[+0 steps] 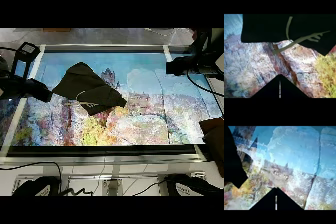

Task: Fold the clothes and pants, and hang the long-sleeved shirts on hangers.

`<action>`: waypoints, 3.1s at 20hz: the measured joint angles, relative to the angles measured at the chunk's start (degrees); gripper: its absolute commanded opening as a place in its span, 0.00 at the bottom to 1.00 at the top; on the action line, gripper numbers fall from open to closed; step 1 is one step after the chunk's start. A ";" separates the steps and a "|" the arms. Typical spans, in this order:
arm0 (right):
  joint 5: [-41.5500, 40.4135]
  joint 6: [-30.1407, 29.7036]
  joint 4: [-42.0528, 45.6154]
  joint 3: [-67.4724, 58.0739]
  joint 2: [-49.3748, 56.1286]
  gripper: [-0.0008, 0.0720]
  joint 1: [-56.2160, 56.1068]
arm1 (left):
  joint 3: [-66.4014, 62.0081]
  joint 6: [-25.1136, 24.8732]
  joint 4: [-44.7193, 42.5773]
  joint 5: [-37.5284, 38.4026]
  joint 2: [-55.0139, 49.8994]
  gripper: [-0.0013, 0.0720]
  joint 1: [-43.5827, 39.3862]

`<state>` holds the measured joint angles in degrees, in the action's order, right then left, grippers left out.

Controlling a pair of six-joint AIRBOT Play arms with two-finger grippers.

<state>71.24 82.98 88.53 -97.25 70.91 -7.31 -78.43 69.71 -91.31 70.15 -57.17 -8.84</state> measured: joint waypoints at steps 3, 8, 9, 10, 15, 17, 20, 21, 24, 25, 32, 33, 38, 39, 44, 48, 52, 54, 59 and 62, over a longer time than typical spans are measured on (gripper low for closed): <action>4.57 -5.46 2.82 2.40 1.11 0.05 4.04 | 0.00 0.00 0.00 0.00 0.00 0.02 0.00; 7.56 -12.33 -8.46 18.82 1.84 0.05 16.20 | 0.00 0.00 0.00 0.00 0.00 0.02 0.00; 8.00 -14.62 -13.94 23.58 1.88 0.05 18.36 | 0.00 0.00 0.00 0.00 0.00 0.02 0.00; 7.89 -16.55 -19.21 27.80 1.90 0.05 19.74 | 0.00 0.00 0.00 0.00 0.02 0.02 0.00; -3.28 -21.22 -40.09 46.75 2.25 0.50 18.23 | -0.02 0.00 0.02 -0.17 -0.02 0.02 0.00; -9.79 -20.81 -45.59 50.21 3.30 0.50 14.69 | 0.00 0.00 0.02 -0.26 -0.04 0.02 0.00; -18.08 -20.02 -54.18 50.64 6.84 0.58 9.53 | 0.00 0.00 0.02 -0.42 -0.04 0.02 0.00; -19.30 -19.93 -56.46 49.72 8.52 0.59 8.35 | 0.00 0.00 0.02 -0.42 -0.04 0.02 0.00; -19.93 -19.65 -61.00 44.59 14.86 0.69 6.21 | 0.00 0.00 0.02 -0.44 -0.04 0.02 0.00; -19.21 -19.61 -61.86 42.64 16.92 0.69 5.81 | 0.00 0.00 0.02 -0.44 -0.04 0.02 0.00; -15.61 -19.30 -64.35 30.10 29.88 0.68 4.87 | 0.00 0.00 0.02 -0.44 -0.17 0.02 0.00; -14.84 -19.17 -64.35 28.50 31.56 0.68 4.85 | 0.00 0.00 0.02 -0.46 -0.37 0.02 0.00; -13.18 -18.29 -64.39 23.04 36.87 0.68 3.17 | 0.04 0.02 0.20 -0.46 -2.56 0.02 0.00; -13.99 -18.21 -64.41 22.49 37.29 0.68 2.47 | 0.04 0.02 0.46 -0.46 -3.10 0.02 0.00; -18.27 -17.75 -64.63 21.38 38.21 0.64 0.42 | 0.04 0.04 1.44 -0.44 -5.11 0.02 0.00; -18.88 -18.29 -66.18 21.16 38.38 0.63 -0.11 | 0.04 0.04 1.66 -0.44 -5.64 0.02 0.00; -16.46 -22.53 -71.97 21.14 38.42 0.58 -0.28 | 0.04 0.02 1.77 -0.42 -5.79 0.02 0.00; -14.75 -24.68 -74.69 21.14 38.42 0.52 -0.28 | 0.04 0.02 1.77 -0.42 -5.79 0.02 0.00; -10.23 -30.10 -78.53 21.14 38.42 0.42 -0.31 | 0.04 0.02 1.79 -0.42 -5.79 0.02 0.00; -11.50 -30.73 -79.36 21.14 38.42 0.14 -0.50 | 0.04 0.02 1.79 -0.42 -5.81 0.02 0.00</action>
<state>59.75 52.25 9.17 -76.12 109.34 -7.81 -78.39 69.73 -89.52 69.73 -62.98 -8.84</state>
